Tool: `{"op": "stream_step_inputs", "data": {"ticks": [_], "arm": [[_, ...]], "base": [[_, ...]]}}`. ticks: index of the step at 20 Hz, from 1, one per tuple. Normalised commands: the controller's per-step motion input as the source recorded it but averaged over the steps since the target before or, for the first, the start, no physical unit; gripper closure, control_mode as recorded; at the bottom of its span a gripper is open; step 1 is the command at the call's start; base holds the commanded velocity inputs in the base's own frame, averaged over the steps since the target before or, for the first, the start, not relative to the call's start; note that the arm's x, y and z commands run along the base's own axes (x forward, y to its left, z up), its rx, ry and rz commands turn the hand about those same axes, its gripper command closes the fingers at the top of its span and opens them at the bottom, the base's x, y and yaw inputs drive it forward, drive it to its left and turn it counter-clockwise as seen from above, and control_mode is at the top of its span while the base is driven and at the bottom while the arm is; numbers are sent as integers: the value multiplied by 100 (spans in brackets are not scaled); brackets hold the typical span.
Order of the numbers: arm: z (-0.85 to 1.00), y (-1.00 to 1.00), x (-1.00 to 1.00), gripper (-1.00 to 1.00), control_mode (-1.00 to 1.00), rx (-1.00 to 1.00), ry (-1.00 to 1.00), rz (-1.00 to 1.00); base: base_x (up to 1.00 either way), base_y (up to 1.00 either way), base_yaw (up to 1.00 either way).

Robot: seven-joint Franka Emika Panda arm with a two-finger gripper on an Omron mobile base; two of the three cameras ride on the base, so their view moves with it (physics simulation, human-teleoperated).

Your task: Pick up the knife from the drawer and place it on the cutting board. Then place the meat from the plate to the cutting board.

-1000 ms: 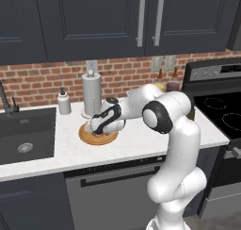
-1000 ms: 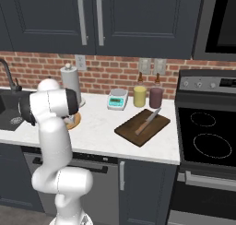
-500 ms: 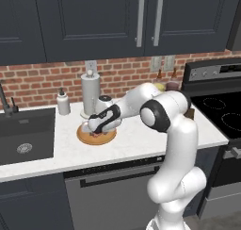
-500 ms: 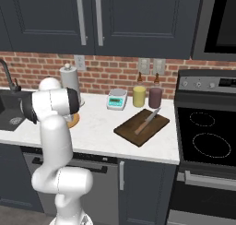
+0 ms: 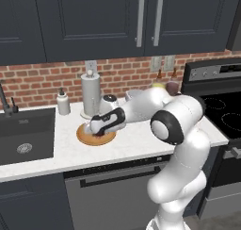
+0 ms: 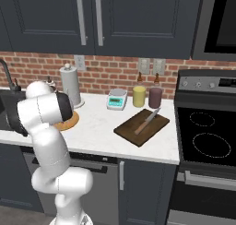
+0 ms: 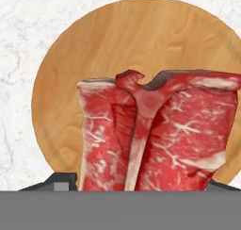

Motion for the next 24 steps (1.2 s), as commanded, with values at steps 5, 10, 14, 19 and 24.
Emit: {"op": "stream_step_inputs", "data": {"ticks": [5,10,14,19,24], "arm": [[91,-34,-18,100,-100,0,-3,5],[69,-79,-2,100,-100,2,-3,2],[27,-99,-1,100,-100,-2,0,0],[1,-94,0,100,-100,-9,-1,0],[0,-93,-3,100,-100,-10,0,0]], "base": [[0,0,0],[0,0,0],[0,0,0],[0,0,0],[0,0,0]]}}
